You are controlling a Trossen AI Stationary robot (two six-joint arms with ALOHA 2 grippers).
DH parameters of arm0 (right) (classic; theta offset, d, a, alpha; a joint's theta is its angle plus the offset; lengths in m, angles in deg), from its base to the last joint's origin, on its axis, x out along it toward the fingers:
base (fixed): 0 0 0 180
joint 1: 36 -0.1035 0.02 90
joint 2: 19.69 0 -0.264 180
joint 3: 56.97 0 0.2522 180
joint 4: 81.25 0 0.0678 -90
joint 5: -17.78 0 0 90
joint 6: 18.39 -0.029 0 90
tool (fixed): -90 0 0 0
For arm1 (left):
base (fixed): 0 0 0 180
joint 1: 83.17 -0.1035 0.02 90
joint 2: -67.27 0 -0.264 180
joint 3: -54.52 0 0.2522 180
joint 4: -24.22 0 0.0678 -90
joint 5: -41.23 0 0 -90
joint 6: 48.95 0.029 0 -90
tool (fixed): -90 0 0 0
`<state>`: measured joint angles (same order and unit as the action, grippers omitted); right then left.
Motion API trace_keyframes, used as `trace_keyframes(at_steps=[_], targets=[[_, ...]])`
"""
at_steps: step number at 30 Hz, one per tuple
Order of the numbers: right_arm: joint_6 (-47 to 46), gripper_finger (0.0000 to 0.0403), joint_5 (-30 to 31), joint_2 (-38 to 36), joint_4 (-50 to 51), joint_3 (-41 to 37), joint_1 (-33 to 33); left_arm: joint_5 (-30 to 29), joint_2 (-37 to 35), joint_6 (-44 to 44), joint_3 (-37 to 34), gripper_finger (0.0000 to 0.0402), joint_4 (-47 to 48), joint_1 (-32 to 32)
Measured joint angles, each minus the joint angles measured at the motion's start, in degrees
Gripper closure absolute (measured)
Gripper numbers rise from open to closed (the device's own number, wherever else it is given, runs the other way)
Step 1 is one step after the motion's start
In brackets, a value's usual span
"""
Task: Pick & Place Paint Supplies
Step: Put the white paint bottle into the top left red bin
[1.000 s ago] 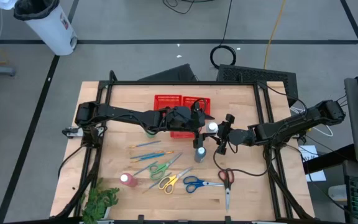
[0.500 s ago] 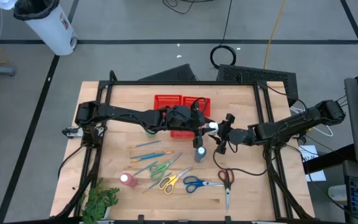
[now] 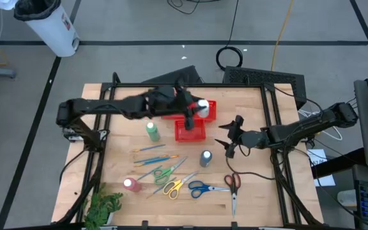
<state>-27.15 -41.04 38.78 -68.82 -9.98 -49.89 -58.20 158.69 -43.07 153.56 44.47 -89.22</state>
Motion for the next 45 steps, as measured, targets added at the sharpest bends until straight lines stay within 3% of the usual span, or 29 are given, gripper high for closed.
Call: trace_keyframes(at_steps=[8,15,20,33,45], targets=[[-1.05,0.0115,0.02,-2.98,0.41,0.00,-2.56,0.01,-4.64,-3.79,-4.42,0.0283,4.14,-10.11],[-1.05,0.0121,0.02,-3.16,0.77,0.00,-3.98,7.46,-5.25,-8.44,-18.60,0.0283,-8.79,-18.52],[-1.07,0.0126,0.02,-3.16,0.77,0.00,-3.98,8.32,-5.95,-10.75,-26.70,0.0283,-13.67,-21.82],[-4.06,0.0128,0.03,-3.14,0.99,0.00,-3.98,7.28,-14.36,-13.17,-40.84,0.0283,-20.43,-24.21],[-4.06,0.0129,0.04,-3.14,0.76,0.00,-3.98,0.86,-13.68,-12.47,-43.93,0.0283,-22.65,-24.21]])
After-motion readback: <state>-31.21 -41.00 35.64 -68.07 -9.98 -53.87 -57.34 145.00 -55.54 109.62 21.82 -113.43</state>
